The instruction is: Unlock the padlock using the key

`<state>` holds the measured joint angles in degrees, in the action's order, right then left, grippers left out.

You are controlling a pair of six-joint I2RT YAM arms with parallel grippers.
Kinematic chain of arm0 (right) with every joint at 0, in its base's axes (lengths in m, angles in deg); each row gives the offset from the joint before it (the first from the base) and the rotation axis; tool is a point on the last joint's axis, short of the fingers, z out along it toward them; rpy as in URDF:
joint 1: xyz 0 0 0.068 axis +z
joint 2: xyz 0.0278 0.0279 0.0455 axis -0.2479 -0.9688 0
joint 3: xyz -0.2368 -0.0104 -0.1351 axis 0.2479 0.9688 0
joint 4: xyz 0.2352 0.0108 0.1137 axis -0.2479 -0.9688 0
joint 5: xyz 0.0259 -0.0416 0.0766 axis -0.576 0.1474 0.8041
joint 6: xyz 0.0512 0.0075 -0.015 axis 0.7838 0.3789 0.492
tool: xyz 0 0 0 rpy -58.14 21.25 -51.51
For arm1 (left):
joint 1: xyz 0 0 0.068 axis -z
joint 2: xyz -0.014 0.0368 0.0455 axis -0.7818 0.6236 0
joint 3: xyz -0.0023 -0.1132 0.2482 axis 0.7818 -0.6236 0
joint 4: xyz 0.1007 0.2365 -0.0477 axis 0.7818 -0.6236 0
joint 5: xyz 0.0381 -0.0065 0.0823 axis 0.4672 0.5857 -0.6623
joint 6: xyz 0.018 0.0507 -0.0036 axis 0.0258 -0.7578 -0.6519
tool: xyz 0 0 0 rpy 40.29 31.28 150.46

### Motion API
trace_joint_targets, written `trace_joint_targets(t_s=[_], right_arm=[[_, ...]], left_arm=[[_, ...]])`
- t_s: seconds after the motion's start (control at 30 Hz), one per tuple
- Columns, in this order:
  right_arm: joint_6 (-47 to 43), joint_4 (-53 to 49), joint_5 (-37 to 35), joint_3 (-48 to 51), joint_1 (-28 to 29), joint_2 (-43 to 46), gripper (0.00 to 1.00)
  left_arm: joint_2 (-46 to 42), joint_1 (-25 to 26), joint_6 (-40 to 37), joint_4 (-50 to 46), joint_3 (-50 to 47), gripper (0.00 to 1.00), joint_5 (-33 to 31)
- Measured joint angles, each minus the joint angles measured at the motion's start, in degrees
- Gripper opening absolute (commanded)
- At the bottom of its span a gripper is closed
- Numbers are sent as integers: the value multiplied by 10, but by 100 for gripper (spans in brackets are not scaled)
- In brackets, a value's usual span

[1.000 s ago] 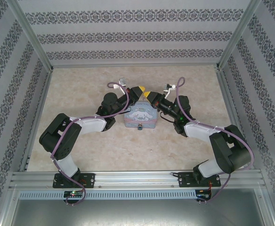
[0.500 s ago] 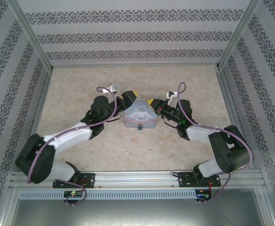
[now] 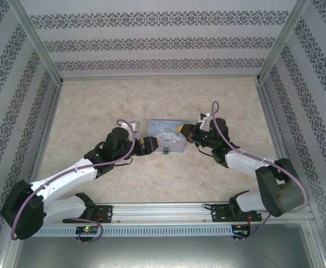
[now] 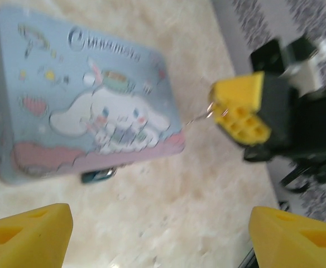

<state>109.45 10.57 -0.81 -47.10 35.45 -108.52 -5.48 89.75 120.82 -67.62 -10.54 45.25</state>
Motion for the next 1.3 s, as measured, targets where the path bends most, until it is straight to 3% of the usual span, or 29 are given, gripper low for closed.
trace_joint_targets(t_s=[0.43,1.3], right_arm=[[-20,-40,0,-1,0,-17,0],[-25,-46,-7,-41,-20,-88,0]], left_arm=[[171,70,-63,94,-34,72,-41],[346,78,-166,248,12,64,-104]])
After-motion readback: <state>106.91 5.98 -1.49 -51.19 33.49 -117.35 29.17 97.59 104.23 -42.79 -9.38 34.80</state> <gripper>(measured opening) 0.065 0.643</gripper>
